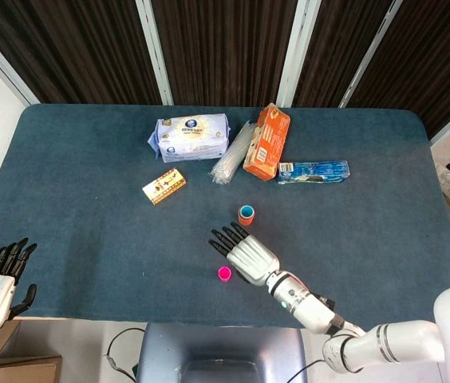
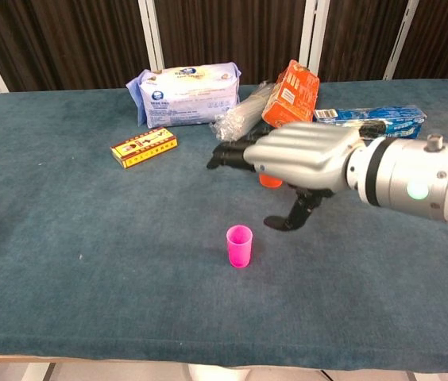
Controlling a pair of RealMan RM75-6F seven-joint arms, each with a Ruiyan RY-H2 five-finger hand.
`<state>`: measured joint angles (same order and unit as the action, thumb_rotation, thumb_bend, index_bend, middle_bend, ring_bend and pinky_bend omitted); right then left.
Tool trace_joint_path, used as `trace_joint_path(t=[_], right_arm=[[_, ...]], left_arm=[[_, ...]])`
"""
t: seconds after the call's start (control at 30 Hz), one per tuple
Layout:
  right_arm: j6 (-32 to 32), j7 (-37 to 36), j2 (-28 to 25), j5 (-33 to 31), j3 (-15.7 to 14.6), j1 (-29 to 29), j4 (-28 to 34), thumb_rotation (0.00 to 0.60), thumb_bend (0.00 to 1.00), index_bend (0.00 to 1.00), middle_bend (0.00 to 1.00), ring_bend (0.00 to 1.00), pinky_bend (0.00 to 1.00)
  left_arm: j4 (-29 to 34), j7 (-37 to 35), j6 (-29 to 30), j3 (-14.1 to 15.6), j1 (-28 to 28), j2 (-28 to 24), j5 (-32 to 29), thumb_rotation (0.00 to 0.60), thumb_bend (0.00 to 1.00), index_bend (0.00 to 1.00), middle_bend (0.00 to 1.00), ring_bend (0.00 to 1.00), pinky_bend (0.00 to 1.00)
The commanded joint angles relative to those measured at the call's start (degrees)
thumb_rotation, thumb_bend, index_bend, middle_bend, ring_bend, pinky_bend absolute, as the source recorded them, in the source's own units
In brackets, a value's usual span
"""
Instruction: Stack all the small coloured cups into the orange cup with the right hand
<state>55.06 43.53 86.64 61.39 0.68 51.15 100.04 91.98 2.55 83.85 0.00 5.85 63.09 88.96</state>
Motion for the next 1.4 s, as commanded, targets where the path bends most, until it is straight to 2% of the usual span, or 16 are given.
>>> trace_joint_path(t=[0.03,0.17,0.53,0.7,0.9,1.0,1.1,1.17,1.27,1.4], right_arm=[[-0.99,1.68,1.76,-0.78,-0.84,0.08,-0.42,0.600,0.47,0.20,0.00,0.00,0.00],[-1.21,2.44,2.50,-1.80,-0.92,0.26,-1.04,0.600,0.47,0.24,0.00,0.00,0.00],[-1.18,2.63,5.79,-2.87,-0.28,0.60,-4.45,0.600,0.47,0.50,0.00,0.00,0.00],[-0.95,1.91,6.59,-2.75,0.13,0.48,-5.10,0.600,0.47,0.53,0.00,0.00,0.00],[0.08,1.04,7.44,-2.18,0.70,0.04,-5.89,0.600,0.47,0.61,0.04,0.00,0.00],[2.42,-1.14,7.03,-0.84,2.54,-0.70,-5.48,0.600,0.47,0.62,0.05,0.00,0.00],[6.26,-5.60,6.83,1.00,6.51,-1.70,-6.37,0.600,0.47,0.62,0.06,0.00,0.00],[8.57,-8.12,7.42,1.37,9.69,-1.90,-9.12,0.600,0.47,0.62,0.06,0.00,0.00],[8.00,-8.92,8.39,-2.19,13.45,-0.97,-13.68,0.600,0.47,0.62,0.07,0.00,0.00],[4.92,-6.99,9.25,-7.42,15.72,0.97,-19.36,0.600,0.47,0.63,0.07,0.00,0.00]], left_arm=[[0.06,-0.22,0.30,0.08,-0.12,-0.14,0.23,0.600,0.47,0.00,0.00,0.01,0.10],[0.05,-0.83,0.95,0.09,-0.43,-0.47,0.39,0.600,0.47,0.00,0.00,0.01,0.10],[0.06,-1.41,1.03,0.10,-0.52,-0.74,0.41,0.600,0.47,0.00,0.00,0.01,0.10],[0.11,-1.52,1.08,0.06,-0.56,-0.81,0.36,0.600,0.47,0.00,0.00,0.01,0.10],[0.03,-1.71,1.22,0.05,-0.63,-0.89,0.41,0.600,0.47,0.00,0.00,0.01,0.10],[0.05,-1.79,1.29,0.07,-0.67,-0.93,0.49,0.600,0.47,0.00,0.00,0.01,0.10],[0.06,-1.77,1.37,0.11,-0.72,-0.94,0.57,0.600,0.47,0.00,0.00,0.01,0.10],[0.06,-1.68,1.32,0.13,-0.71,-0.90,0.59,0.600,0.47,0.00,0.00,0.01,0.10],[0.05,-1.57,0.91,0.09,-0.54,-0.81,0.39,0.600,0.47,0.00,0.00,0.01,0.10],[0.02,-1.33,0.52,0.02,-0.33,-0.67,0.23,0.600,0.47,0.00,0.00,0.01,0.10]])
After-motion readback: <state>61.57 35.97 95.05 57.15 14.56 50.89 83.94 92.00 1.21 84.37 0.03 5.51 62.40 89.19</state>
